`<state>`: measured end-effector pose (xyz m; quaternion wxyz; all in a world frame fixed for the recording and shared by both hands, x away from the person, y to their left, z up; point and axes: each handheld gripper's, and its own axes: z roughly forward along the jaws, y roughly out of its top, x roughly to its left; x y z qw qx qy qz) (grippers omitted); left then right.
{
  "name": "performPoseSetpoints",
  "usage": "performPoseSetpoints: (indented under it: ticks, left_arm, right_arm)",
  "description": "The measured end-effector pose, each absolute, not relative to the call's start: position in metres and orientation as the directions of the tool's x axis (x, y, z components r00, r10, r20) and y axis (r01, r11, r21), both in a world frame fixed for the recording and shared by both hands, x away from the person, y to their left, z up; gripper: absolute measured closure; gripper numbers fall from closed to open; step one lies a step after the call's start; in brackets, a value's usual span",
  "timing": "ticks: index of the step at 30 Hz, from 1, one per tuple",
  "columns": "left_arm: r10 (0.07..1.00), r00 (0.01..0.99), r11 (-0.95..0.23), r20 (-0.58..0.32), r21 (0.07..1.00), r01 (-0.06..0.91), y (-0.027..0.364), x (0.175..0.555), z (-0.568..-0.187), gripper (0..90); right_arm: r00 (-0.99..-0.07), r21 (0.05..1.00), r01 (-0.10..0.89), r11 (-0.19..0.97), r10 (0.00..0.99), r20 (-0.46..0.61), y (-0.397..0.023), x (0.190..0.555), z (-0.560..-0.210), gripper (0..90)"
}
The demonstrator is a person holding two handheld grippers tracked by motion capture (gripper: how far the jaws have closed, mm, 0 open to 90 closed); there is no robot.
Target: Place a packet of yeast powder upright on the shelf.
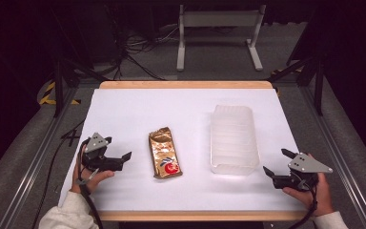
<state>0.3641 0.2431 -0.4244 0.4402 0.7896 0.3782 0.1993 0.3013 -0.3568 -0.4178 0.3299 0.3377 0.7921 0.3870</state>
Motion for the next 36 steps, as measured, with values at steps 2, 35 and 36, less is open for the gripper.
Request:
performPoseSetpoints:
  ticks: [2, 35, 36]
  left_arm:
    - [0.772, 0.635, -0.321, -0.019, 0.850, 0.417, 0.245, 0.361, -0.425, 5.1]
    - [0.705, 0.709, -0.384, 0.009, 0.845, 0.372, 0.201, 0.397, -0.422, 12.0]
    - [0.705, 0.709, -0.384, 0.009, 0.845, 0.372, 0.201, 0.397, -0.422, 12.1]
  right_arm:
    - [-0.556, 0.835, 0.277, 0.476, 0.788, -0.265, -0.356, 0.301, -0.418, 13.2]
    - [-0.558, 0.836, 0.267, 0.479, 0.784, -0.271, -0.353, 0.305, -0.419, 13.0]
    - [-0.558, 0.836, 0.267, 0.479, 0.784, -0.271, -0.353, 0.305, -0.419, 13.0]
